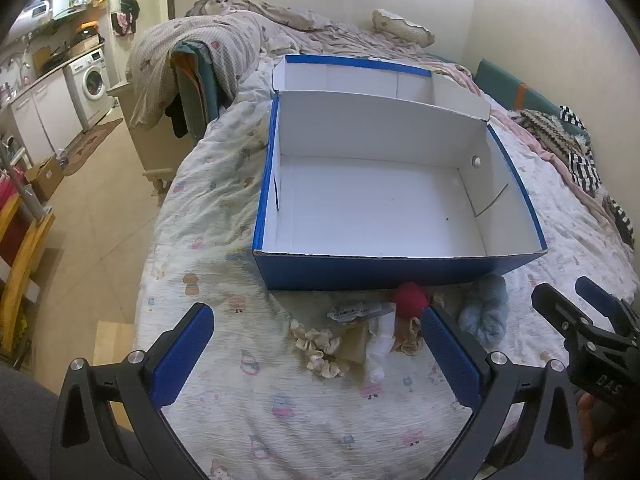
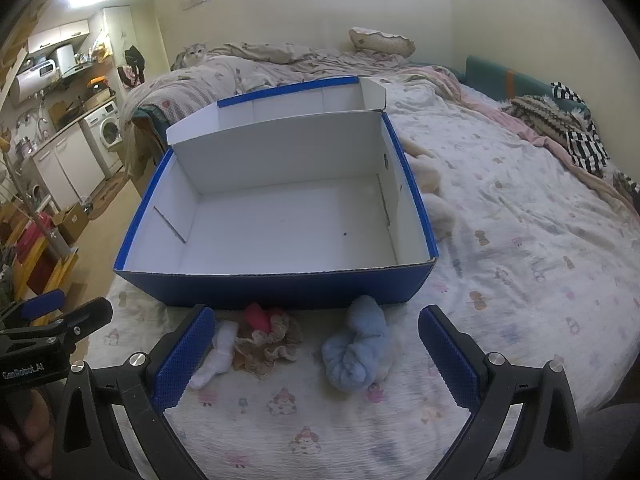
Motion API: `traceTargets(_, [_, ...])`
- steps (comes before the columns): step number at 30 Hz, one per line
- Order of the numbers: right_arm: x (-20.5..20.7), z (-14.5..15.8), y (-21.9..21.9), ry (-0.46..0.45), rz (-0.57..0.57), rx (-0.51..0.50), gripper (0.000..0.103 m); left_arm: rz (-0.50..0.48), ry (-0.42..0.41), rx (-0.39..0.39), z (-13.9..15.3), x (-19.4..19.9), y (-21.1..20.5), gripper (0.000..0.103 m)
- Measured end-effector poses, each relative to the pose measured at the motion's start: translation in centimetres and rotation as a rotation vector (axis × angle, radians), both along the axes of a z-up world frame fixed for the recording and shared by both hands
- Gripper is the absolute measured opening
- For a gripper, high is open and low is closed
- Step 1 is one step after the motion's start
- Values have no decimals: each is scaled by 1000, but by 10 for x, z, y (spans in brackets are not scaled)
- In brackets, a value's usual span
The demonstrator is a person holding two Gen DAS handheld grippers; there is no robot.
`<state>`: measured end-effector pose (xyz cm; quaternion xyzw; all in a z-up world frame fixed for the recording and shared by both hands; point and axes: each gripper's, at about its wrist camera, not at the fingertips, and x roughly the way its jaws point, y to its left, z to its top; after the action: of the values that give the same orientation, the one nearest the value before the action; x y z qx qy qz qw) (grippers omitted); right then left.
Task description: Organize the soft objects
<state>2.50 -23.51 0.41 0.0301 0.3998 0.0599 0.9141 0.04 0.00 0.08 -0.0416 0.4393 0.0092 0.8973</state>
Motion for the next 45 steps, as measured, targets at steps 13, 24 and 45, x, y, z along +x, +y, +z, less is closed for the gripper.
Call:
traceTargets(13, [0, -1, 0, -1, 1, -1, 103, -1, 1, 0, -1, -1, 0, 103])
traceTargets(24, [0, -1, 0, -2, -2, -5, 103, -1, 7, 3, -2, 1, 0, 103])
traceTargets(45, [-1, -1, -1, 0, -4, -6, 103, 14, 1, 0, -1, -1, 3, 103])
